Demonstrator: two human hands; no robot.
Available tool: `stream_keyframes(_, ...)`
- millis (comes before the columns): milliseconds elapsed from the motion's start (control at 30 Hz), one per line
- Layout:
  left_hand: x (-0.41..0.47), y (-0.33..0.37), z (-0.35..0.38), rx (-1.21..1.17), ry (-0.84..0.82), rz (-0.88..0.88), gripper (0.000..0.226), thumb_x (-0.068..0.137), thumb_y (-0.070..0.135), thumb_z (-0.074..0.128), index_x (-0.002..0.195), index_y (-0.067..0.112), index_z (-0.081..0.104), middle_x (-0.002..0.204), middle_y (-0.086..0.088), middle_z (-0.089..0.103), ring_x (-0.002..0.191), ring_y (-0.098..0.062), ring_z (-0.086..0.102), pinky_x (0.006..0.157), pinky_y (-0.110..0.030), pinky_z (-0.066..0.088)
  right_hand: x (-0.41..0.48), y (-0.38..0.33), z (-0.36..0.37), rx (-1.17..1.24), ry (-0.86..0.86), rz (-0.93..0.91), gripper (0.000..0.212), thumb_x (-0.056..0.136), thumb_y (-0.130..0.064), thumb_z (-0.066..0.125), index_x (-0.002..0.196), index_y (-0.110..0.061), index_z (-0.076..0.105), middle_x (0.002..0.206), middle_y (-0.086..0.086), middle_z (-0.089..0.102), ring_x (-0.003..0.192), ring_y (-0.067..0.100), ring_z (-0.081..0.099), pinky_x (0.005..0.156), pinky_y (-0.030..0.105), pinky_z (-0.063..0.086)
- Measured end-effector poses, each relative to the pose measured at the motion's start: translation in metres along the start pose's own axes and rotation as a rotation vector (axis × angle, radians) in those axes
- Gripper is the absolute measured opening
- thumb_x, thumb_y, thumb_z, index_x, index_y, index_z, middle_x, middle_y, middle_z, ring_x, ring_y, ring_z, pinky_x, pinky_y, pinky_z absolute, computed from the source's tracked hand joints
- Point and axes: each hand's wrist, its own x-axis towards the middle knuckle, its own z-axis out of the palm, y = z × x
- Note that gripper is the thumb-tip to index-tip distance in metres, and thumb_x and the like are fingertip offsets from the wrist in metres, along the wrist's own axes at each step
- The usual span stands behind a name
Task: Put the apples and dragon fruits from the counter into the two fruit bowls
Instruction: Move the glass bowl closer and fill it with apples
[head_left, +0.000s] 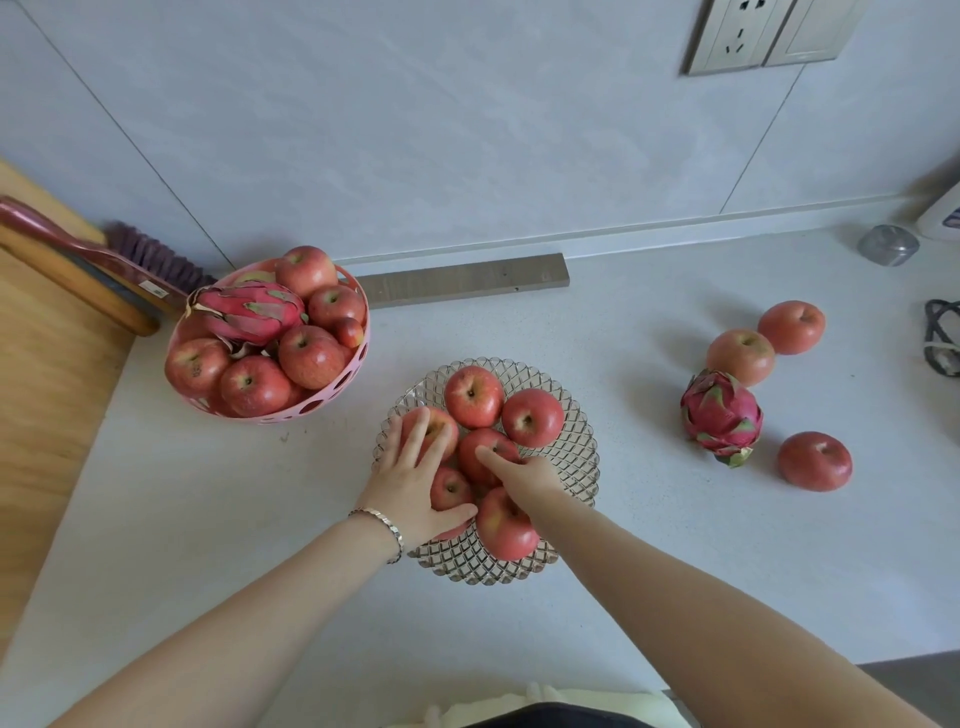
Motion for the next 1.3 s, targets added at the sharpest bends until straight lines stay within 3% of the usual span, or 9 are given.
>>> stream_keyframes(200,0.008,-0.003,-0.001,0.017,-0.064,0.022,0.106,0.064,0.065,0.061,0.146,0.031,0.004,0.155,0.008,-0.018,0.14,-0.027,-0.026,0.116,-0.043,0.005,0.002,0.015,0.011,-0.019,0.138,-0.246,0.067,0.062,-0.043,0.079,0.118,-0.022,0.049,0.092,-0.012,0.051,0.084,0.008,0.05,0.064,0.02,0.035)
stream_keyframes(500,0.009,0.003,-0.005,0.134,-0.141,-0.03,0.102,0.066,0.065,0.053,0.145,0.034,-0.005,0.153,0.007,-0.028,0.137,-0.029,-0.032,0.115,-0.05,0.0,0.001,0.004,-0.008,-0.257,-0.116,-0.11,0.06,0.07,-0.053,0.068,0.114,-0.014,0.054,0.092,-0.003,0.058,0.084,0.015,0.056,0.066,0.024,0.044)
stream_keyframes(633,0.011,0.018,-0.015,0.231,-0.153,-0.024,0.089,0.076,0.061,0.047,0.146,0.029,0.003,0.155,0.002,-0.022,0.141,-0.025,-0.024,0.113,-0.055,-0.007,-0.021,-0.004,-0.054,-0.511,-0.283,-0.333,0.038,0.077,-0.052,0.058,0.096,-0.019,0.063,0.087,-0.003,0.065,0.082,0.013,0.063,0.076,0.029,0.052)
stream_keyframes(700,0.011,0.032,-0.013,0.218,-0.097,0.081,0.076,0.081,0.057,0.044,0.145,0.027,0.015,0.157,0.003,-0.011,0.144,-0.019,-0.014,0.114,-0.053,-0.007,-0.029,-0.006,-0.092,-0.475,-0.15,-0.487,0.019,0.082,-0.039,0.061,0.093,-0.026,0.067,0.08,-0.014,0.063,0.076,0.006,0.061,0.077,0.028,0.053)
stream_keyframes(800,0.011,0.054,-0.007,0.214,-0.129,0.188,0.059,0.086,0.053,0.04,0.139,0.031,0.029,0.157,0.007,0.001,0.145,-0.015,-0.004,0.115,-0.051,-0.003,-0.03,0.0,-0.156,-0.44,0.253,-0.631,0.02,0.084,-0.018,0.061,0.102,-0.014,0.069,0.092,-0.001,0.068,0.084,0.012,0.063,0.084,0.029,0.05)
stream_keyframes(933,0.015,0.07,-0.003,0.213,-0.194,0.176,0.051,0.088,0.048,0.042,0.135,0.032,0.036,0.157,0.005,0.007,0.145,-0.016,-0.001,0.116,-0.048,0.0,-0.004,0.025,-0.238,-0.5,0.692,-0.378,0.035,0.079,-0.009,0.058,0.114,-0.013,0.061,0.125,0.015,0.05,0.115,0.034,0.046,0.093,0.037,0.039)
stream_keyframes(1067,0.017,0.071,-0.005,0.23,-0.227,0.177,0.048,0.088,0.046,0.044,0.133,0.03,0.04,0.157,0.005,0.007,0.144,-0.017,0.0,0.116,-0.048,0.006,0.02,0.065,-0.273,-0.639,0.564,0.049,0.065,0.077,-0.015,0.059,0.136,-0.03,0.036,0.145,0.012,0.021,0.124,0.04,0.032,0.103,0.045,0.034)
stream_keyframes(1167,0.017,0.067,-0.008,0.225,-0.229,0.187,0.044,0.087,0.045,0.046,0.128,0.03,0.044,0.157,0.007,0.007,0.144,-0.016,0.001,0.115,-0.044,0.011,0.03,0.08,-0.275,-0.484,0.52,-0.021,0.064,0.076,-0.012,0.063,0.133,-0.027,0.04,0.136,0.016,0.027,0.103,0.045,0.052,0.087,0.044,0.05)
stream_keyframes(1300,0.012,0.057,-0.01,0.185,-0.222,0.179,0.049,0.081,0.057,0.049,0.126,0.038,0.046,0.157,0.006,0.004,0.144,-0.02,0.001,0.115,-0.041,0.009,0.021,0.075,-0.269,-0.324,0.658,-0.067,0.054,0.074,-0.022,0.07,0.123,-0.024,0.046,0.115,0.014,0.036,0.081,0.037,0.054,0.074,0.038,0.049)
